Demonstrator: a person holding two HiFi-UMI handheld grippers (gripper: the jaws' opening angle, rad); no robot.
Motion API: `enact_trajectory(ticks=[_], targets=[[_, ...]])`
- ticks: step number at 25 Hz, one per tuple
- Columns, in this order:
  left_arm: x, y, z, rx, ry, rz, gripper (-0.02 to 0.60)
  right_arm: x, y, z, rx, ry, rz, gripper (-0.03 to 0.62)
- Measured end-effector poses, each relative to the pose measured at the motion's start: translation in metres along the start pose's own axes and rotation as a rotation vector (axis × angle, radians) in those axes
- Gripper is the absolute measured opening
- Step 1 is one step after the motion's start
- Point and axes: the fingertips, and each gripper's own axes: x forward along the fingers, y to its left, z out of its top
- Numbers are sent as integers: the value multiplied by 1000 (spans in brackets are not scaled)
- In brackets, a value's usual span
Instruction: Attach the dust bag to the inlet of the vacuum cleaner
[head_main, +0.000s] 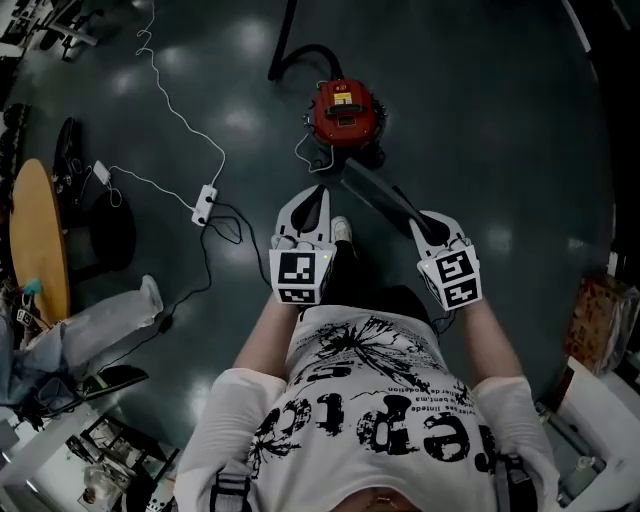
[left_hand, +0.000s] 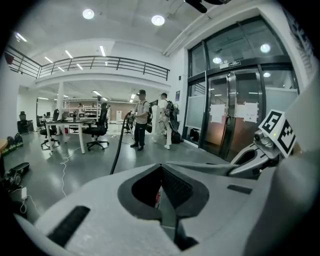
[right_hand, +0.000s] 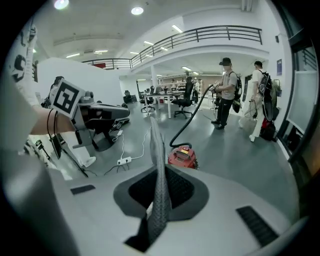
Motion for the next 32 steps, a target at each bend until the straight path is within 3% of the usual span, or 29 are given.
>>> enact_trajectory(ticks=[3,8,11,15,23,28,32], targets=[[35,12,3,3,-15,-81,3,31,-15,10,-16,12,29,21],[83,22,-25,-3,9,-90,3,83,-29,-1,-76,30,125,21],[111,34,-58,32,-26,-51,3,124,-37,-30,-151,39,182,21],[154,56,-133,75,-43,5,3,182,-50,-84,-262,29,205,21],[240,83,-277,87,-93,-19,3,311,-71,-199,-435,-20,261,21],[277,99,-315,179,-107,-36,3,364,-82,-244,-517,-64,251,21],[306,111,-326,205,-78,-22,3,387,-89,-254,-491,-62,284,21]])
